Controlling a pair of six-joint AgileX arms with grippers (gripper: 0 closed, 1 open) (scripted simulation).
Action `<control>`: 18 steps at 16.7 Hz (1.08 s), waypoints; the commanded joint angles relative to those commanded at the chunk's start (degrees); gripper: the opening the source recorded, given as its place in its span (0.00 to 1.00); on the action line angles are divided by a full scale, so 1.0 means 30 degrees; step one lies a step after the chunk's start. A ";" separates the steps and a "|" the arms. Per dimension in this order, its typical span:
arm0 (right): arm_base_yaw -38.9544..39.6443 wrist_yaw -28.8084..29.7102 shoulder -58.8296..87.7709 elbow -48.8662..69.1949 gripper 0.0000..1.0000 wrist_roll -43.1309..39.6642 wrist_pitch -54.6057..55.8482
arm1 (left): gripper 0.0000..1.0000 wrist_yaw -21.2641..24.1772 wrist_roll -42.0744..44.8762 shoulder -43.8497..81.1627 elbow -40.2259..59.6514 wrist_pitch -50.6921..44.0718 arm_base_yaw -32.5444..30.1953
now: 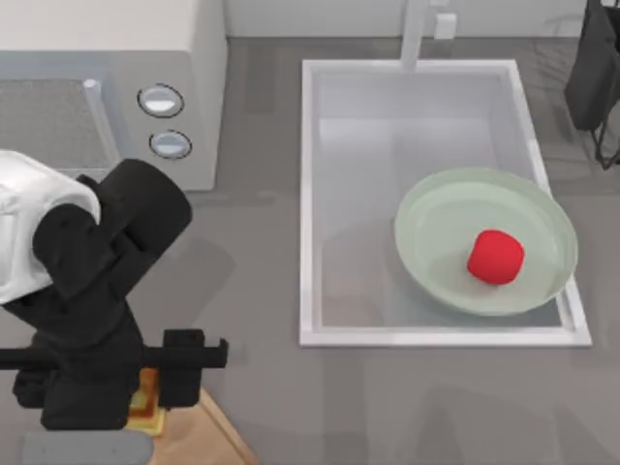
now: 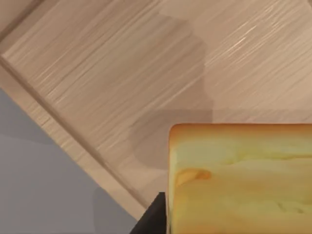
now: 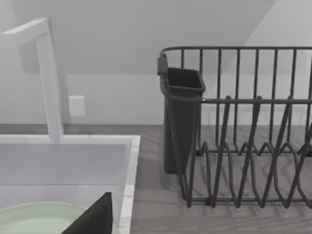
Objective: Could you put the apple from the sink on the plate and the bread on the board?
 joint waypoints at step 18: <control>0.0000 0.0000 0.0000 0.0000 1.00 0.0000 0.0000 | 0.23 -0.0026 -0.0155 0.1386 -0.1867 0.3060 -0.0189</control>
